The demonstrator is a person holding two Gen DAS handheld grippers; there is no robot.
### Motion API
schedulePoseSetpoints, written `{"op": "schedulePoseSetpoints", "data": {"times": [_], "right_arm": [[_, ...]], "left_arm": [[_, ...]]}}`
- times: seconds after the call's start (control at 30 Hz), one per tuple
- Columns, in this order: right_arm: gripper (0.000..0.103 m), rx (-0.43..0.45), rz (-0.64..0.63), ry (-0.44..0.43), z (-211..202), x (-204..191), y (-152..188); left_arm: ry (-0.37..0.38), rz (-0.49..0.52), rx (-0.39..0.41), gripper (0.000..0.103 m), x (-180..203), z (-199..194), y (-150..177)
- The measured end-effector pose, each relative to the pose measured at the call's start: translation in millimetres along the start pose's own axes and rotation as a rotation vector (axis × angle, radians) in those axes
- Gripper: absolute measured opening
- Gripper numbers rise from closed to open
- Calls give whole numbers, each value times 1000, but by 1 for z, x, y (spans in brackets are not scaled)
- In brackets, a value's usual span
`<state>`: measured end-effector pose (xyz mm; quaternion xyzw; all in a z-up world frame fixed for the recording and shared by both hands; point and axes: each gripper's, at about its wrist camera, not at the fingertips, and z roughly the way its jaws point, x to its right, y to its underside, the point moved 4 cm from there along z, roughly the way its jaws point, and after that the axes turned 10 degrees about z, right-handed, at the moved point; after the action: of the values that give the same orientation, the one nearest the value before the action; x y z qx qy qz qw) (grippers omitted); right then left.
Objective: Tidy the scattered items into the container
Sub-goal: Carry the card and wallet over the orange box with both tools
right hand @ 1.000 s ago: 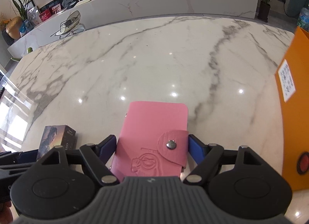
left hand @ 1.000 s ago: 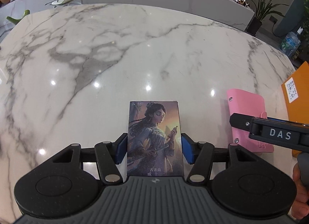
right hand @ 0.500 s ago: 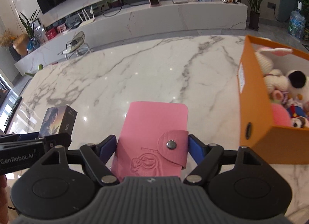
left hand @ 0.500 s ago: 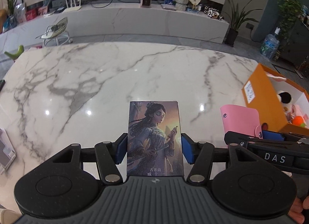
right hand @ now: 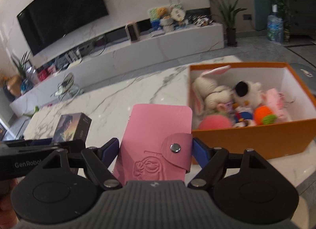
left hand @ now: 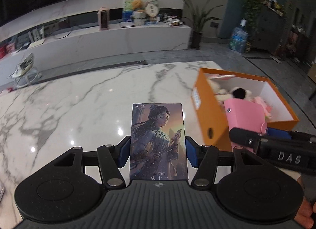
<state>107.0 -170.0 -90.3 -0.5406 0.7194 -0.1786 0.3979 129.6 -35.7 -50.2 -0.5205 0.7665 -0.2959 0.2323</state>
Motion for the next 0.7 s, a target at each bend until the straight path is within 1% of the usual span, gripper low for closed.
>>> {"op": "schedulePoseSetpoints", "data": {"times": [0.2, 0.3, 0.4, 0.5, 0.7], "right_arm": [[81, 111, 88, 68, -41, 56, -19], [81, 152, 118, 119, -55, 82, -24], [81, 171, 157, 148, -64, 106, -26], [81, 178, 178, 169, -67, 124, -29], [81, 174, 201, 169, -58, 149, -37]], "left_arm": [[71, 71, 17, 67, 47, 13, -20], [108, 91, 12, 67, 68, 26, -32], [134, 115, 18, 67, 87, 35, -43], [142, 137, 23, 67, 103, 44, -52], [151, 130, 12, 66, 120, 63, -64]]}}
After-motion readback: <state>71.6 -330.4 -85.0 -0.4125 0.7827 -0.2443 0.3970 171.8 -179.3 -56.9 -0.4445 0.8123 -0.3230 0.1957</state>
